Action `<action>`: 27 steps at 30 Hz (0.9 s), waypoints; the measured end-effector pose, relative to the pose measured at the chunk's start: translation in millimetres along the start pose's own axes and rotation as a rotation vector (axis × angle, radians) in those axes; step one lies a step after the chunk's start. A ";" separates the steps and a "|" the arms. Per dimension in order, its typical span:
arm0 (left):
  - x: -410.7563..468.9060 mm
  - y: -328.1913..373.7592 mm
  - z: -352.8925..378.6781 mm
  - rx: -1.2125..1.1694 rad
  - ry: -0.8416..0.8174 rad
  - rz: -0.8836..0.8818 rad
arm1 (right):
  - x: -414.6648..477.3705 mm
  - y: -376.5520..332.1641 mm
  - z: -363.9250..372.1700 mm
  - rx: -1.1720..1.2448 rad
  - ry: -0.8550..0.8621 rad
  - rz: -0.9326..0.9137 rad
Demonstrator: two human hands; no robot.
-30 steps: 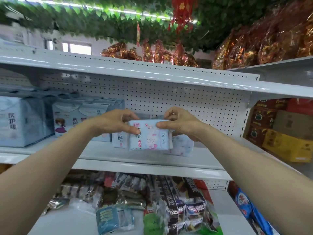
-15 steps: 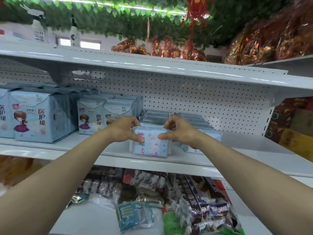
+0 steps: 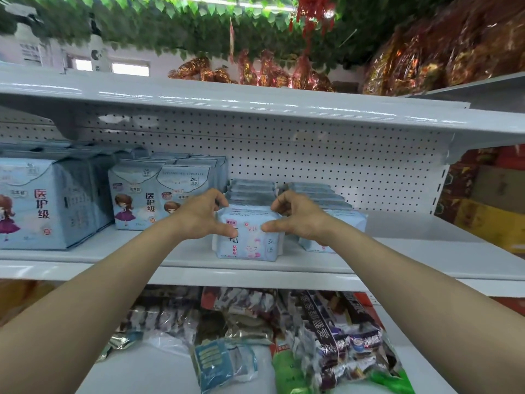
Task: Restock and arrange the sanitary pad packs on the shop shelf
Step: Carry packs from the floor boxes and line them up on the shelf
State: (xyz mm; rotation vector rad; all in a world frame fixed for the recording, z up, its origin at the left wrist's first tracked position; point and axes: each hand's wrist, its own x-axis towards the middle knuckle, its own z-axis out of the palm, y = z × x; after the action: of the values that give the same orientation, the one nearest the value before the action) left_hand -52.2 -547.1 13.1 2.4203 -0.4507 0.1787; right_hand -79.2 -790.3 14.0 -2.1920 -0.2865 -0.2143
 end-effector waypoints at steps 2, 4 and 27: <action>0.3 1.0 0.9 0.003 -0.007 -0.006 | 0.5 0.1 -0.7 -0.007 -0.005 -0.002; -0.2 2.7 2.0 0.026 0.000 -0.014 | 1.2 0.6 -1.3 -0.029 -0.001 -0.006; -15.1 12.6 -2.1 0.047 -0.020 -0.025 | -11.1 -3.7 -4.1 -0.084 -0.004 0.041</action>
State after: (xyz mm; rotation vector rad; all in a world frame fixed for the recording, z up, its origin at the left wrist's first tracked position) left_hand -70.9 -550.7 18.5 2.4744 -0.4291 0.1556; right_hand -91.1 -792.9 16.4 -2.2792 -0.2384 -0.2019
